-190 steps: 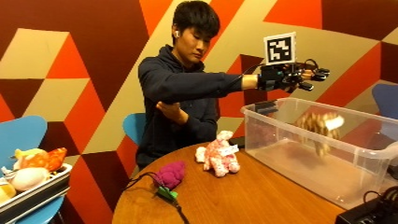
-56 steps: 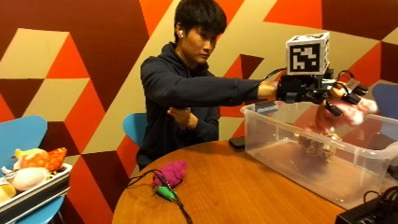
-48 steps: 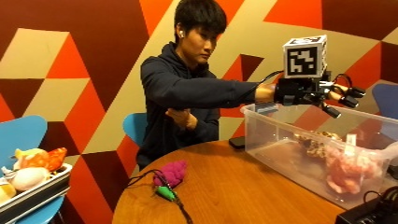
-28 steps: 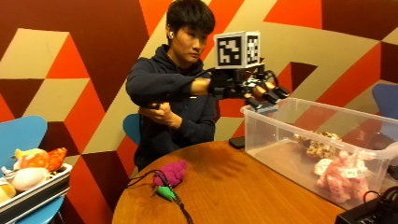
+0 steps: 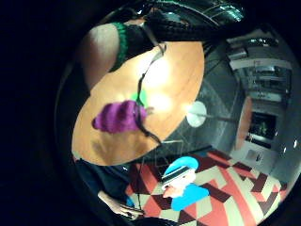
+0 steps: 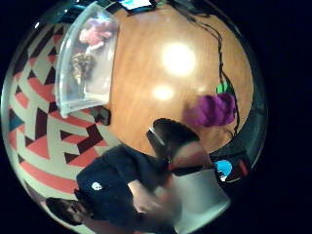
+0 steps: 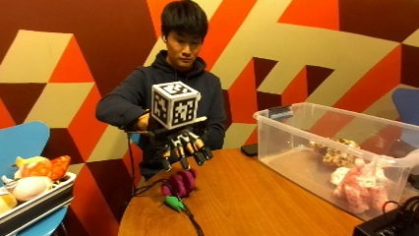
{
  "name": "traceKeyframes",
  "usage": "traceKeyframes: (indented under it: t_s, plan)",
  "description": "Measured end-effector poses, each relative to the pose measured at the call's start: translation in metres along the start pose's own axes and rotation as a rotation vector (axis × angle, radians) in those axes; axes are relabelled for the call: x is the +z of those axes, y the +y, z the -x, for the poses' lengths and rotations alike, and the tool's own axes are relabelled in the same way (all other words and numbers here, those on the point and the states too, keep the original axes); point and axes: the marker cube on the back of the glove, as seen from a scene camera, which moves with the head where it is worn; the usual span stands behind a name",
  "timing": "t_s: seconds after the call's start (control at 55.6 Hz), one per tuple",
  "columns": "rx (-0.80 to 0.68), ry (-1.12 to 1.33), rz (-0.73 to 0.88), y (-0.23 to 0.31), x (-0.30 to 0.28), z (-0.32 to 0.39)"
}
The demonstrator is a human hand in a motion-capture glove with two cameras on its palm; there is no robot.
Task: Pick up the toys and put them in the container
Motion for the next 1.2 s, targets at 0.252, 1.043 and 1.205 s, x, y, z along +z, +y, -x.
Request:
traceKeyframes:
  t_s: [0.252,1.043,1.205]
  plan:
    - [0.043,-0.005,0.130,-0.003,0.093,-0.002]
    - [-0.123,0.053,-0.416,-0.046,0.096,0.020]
    - [-0.124,-0.088,-0.373,-0.051,0.078,0.030]
